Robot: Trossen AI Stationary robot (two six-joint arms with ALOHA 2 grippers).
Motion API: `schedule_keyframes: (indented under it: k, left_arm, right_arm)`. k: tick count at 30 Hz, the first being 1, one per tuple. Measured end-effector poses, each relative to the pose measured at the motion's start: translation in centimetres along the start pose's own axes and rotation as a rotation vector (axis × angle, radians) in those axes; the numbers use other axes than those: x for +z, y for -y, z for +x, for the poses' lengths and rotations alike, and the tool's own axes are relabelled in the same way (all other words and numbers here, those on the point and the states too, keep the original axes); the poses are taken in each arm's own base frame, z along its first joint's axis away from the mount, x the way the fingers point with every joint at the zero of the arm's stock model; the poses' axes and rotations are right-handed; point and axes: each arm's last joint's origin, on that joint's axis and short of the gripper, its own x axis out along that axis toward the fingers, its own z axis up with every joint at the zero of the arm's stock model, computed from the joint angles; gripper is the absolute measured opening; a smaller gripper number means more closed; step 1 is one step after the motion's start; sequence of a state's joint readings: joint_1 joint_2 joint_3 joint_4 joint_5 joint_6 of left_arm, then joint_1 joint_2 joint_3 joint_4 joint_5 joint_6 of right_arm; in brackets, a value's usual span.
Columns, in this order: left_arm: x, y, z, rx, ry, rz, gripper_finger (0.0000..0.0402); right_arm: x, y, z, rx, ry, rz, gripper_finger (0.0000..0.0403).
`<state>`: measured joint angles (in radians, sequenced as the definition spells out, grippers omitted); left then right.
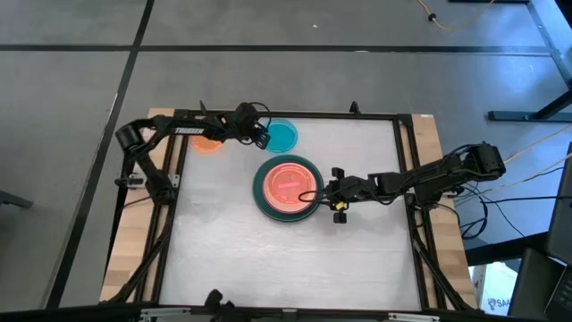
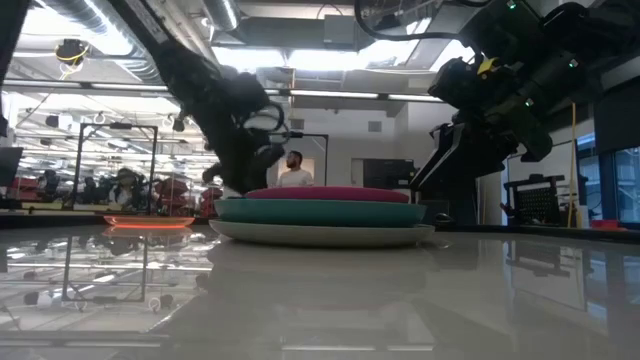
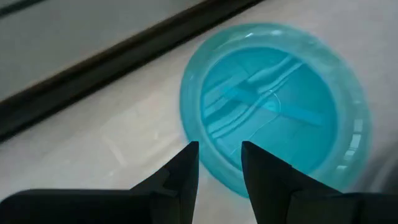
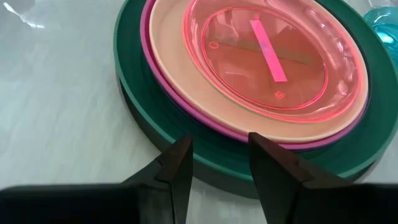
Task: Stack plastic plates
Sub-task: Stack the light blue plate on top of the light pink plate
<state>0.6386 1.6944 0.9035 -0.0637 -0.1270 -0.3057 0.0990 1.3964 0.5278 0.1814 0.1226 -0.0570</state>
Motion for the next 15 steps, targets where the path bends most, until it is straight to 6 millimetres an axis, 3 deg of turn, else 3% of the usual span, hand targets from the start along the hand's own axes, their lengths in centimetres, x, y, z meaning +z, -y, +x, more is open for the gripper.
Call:
schedule_keyframes:
  k: [9,15]
  left_arm:
    - [-1.3,-1.1,3.5,-0.004,-0.063,-0.049,0.0114]
    - [-1.4,-1.1,3.9,-0.019,-0.058,-0.049,0.0114]
  right_arm:
    - [0.0,0.0,0.0,0.000,-0.001,0.000,0.0145]
    - [0.0,0.0,0.0,0.000,-0.002,0.000,0.0145]
